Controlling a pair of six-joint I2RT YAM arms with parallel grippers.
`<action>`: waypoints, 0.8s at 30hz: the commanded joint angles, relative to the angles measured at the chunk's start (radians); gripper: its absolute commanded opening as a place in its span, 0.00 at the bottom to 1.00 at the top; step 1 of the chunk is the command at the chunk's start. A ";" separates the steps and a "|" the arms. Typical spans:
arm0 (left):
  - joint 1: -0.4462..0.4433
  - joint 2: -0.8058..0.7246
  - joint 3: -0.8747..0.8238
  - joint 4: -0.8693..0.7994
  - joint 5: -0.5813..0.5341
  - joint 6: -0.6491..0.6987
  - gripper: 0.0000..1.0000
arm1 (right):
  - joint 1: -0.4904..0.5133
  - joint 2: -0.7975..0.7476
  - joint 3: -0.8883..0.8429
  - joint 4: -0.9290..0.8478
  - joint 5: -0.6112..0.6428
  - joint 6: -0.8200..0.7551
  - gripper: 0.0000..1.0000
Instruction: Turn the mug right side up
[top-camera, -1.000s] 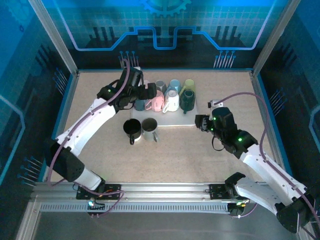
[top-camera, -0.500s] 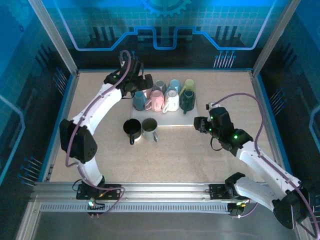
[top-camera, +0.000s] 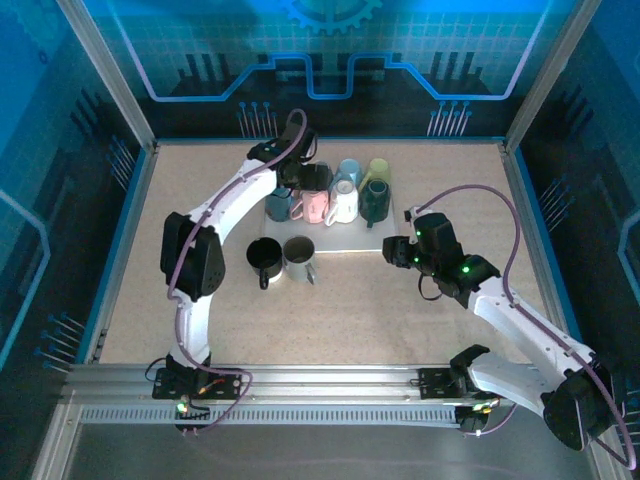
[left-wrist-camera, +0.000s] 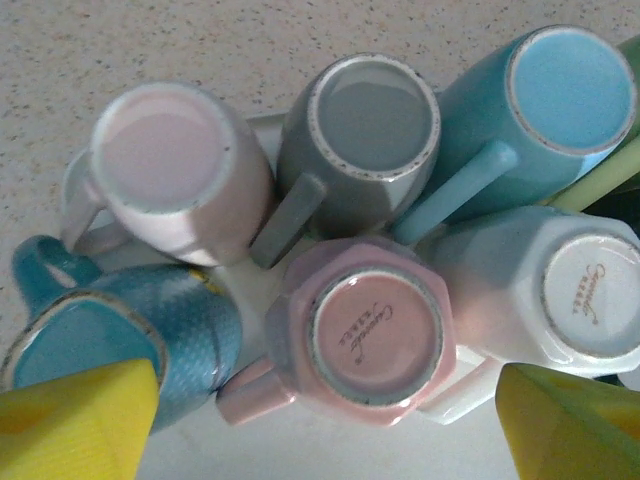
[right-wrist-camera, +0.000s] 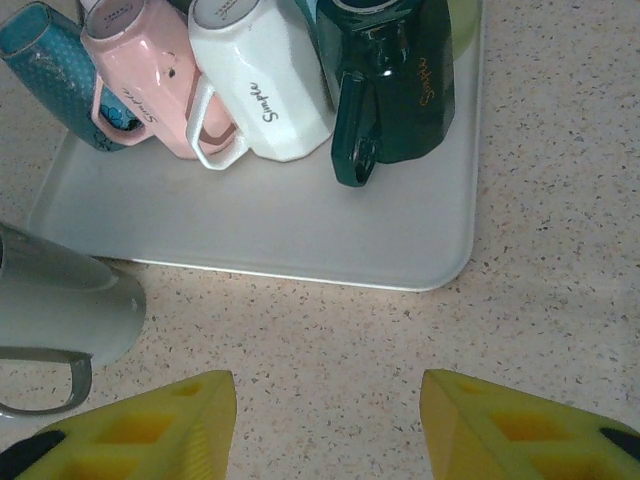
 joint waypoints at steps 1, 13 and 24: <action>-0.007 0.049 0.062 -0.016 0.028 0.090 0.86 | -0.014 0.004 0.022 0.022 -0.023 -0.015 0.53; -0.009 0.127 0.058 0.021 0.061 0.077 0.86 | -0.035 0.026 0.018 0.043 -0.073 -0.011 0.53; -0.010 0.149 0.020 0.042 0.090 0.064 0.82 | -0.046 0.018 0.005 0.051 -0.079 -0.013 0.53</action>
